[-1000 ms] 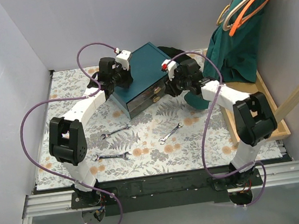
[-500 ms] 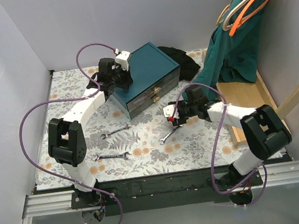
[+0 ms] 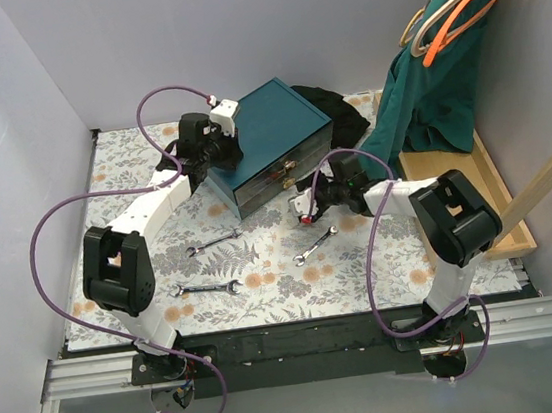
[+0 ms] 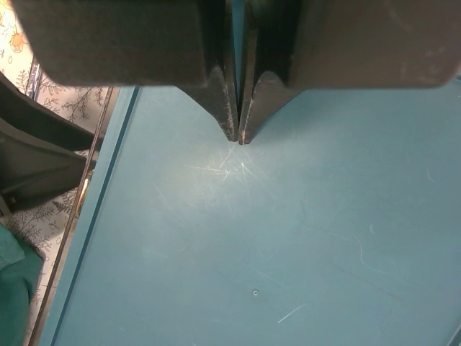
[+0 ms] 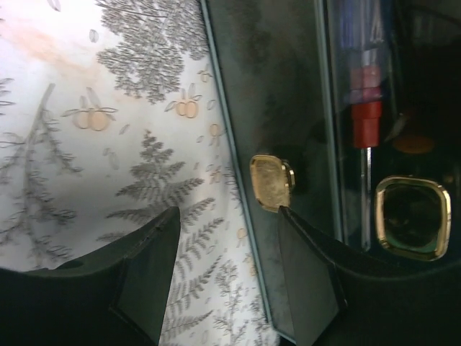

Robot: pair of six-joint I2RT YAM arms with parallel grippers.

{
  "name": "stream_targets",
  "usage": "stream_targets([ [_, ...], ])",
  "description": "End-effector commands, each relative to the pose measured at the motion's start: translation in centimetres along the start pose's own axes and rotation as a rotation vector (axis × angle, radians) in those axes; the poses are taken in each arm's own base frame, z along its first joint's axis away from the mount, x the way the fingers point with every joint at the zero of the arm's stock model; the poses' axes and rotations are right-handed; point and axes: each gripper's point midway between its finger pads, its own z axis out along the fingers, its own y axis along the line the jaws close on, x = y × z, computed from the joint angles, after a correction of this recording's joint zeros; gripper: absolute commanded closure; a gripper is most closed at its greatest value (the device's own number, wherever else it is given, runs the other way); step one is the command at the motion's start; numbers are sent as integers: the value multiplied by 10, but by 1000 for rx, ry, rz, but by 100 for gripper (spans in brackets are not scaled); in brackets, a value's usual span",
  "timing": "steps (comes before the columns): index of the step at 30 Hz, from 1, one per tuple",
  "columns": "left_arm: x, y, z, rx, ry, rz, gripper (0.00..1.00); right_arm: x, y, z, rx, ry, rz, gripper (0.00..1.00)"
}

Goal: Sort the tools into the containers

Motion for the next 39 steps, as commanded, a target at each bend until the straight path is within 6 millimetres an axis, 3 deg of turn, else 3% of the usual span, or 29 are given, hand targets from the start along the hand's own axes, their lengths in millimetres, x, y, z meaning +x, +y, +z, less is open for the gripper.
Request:
stream_targets([
  [1, 3, -4, -16, -8, 15, -3, 100, -5, -40, 8, 99, -8, -114, 36],
  [7, 3, -4, -15, -8, 15, -1, 100, 3, -42, 23, 77, 7, -105, 36],
  [8, 5, -4, -14, -6, 20, -3, 100, 7, -32, 27, 40, 13, -90, 36],
  [13, 3, -3, -11, -6, 19, -6, 100, 13, -27, 35, -22, 31, -62, 38],
  [16, 0, -3, -10, -6, 13, -4, 100, 13, -14, 33, -85, 28, -71, 46],
  [20, -4, -3, -9, -6, 6, -4, 100, 5, 18, 18, -214, 20, -72, 56],
  [26, -5, -3, -7, 0, 1, -1, 100, -11, 66, -16, -352, 2, -73, 60],
  [31, -10, -4, -11, -1, -14, -4, 100, -15, 82, -36, -373, 41, -34, 60],
  [32, -15, -4, -14, -4, -26, -1, 92, -17, 78, -39, -353, 49, -24, 59],
  [34, -21, 1, -20, -43, -36, 9, 59, -17, 72, -44, -327, 70, 6, 52],
  [35, -31, 4, -28, -65, -58, 15, 47, -21, 58, -47, -272, 81, 52, 51],
  [36, -34, 12, -36, -85, -53, 39, 39, -24, 45, -50, -234, 83, 68, 49],
  [38, -40, 21, -55, -89, -66, 81, 35, -36, 20, -60, -160, 78, 137, 45],
  [39, -44, 41, -76, -121, -80, 82, 30, -42, 18, -66, -162, 71, 177, 44],
])
